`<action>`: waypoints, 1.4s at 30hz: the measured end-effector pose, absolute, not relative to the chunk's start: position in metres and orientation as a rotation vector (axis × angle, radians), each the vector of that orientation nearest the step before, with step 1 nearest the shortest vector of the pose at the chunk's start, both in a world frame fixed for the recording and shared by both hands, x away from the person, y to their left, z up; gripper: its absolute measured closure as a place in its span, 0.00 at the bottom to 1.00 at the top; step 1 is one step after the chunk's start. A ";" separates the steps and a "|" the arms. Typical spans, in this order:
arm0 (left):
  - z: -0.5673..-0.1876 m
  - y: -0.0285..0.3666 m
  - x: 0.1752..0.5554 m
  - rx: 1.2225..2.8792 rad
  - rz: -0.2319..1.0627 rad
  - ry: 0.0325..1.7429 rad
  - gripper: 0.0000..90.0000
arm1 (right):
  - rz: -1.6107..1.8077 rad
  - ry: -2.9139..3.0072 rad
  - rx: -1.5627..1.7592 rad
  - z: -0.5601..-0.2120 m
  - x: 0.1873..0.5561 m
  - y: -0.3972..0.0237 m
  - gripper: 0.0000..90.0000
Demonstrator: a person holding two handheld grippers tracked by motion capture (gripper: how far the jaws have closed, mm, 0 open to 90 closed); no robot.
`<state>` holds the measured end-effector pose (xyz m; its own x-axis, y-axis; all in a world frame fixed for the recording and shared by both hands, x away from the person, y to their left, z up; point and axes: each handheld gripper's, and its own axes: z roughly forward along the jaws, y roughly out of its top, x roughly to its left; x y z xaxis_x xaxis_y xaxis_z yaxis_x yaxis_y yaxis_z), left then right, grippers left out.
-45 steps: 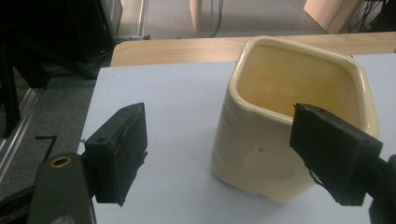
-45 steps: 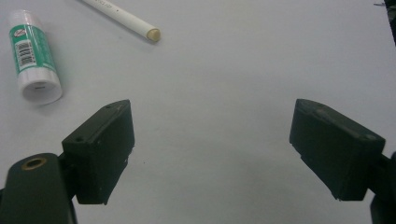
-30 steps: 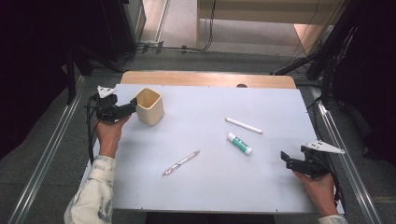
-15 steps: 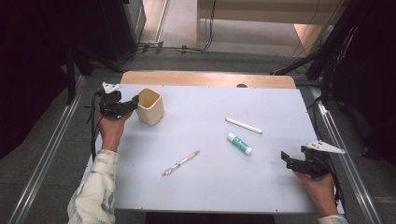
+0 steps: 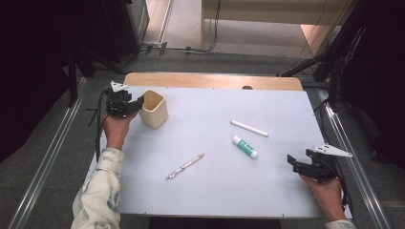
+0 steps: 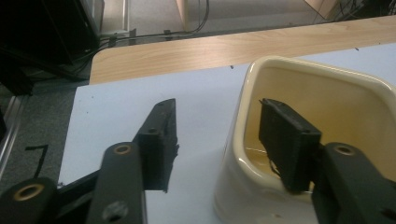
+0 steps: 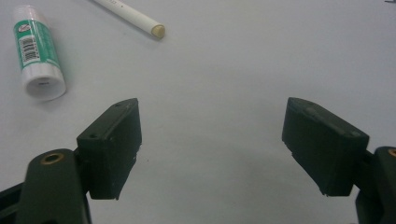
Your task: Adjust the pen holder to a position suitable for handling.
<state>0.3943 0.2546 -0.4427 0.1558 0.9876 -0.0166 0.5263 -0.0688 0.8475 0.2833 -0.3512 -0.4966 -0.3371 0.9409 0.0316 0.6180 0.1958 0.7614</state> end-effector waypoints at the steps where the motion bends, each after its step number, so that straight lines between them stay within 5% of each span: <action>1: -0.443 0.254 0.395 1.706 0.785 1.459 0.57 | 0.970 2.033 1.452 -0.497 0.283 -0.351 0.21; 17: -0.448 0.248 0.407 1.739 0.723 1.464 0.87 | 0.970 2.039 1.442 -0.497 0.283 -0.351 0.22; 42: -0.445 0.239 0.398 1.764 0.736 1.449 0.95 | 0.973 2.039 1.441 -0.496 0.283 -0.350 0.23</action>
<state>0.3980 0.2391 -0.4453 0.2031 0.9790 -0.0166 0.5637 -0.1031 0.8195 0.2832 -0.3496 -0.4959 -0.3471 0.9373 0.0311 0.6136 0.2019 0.7634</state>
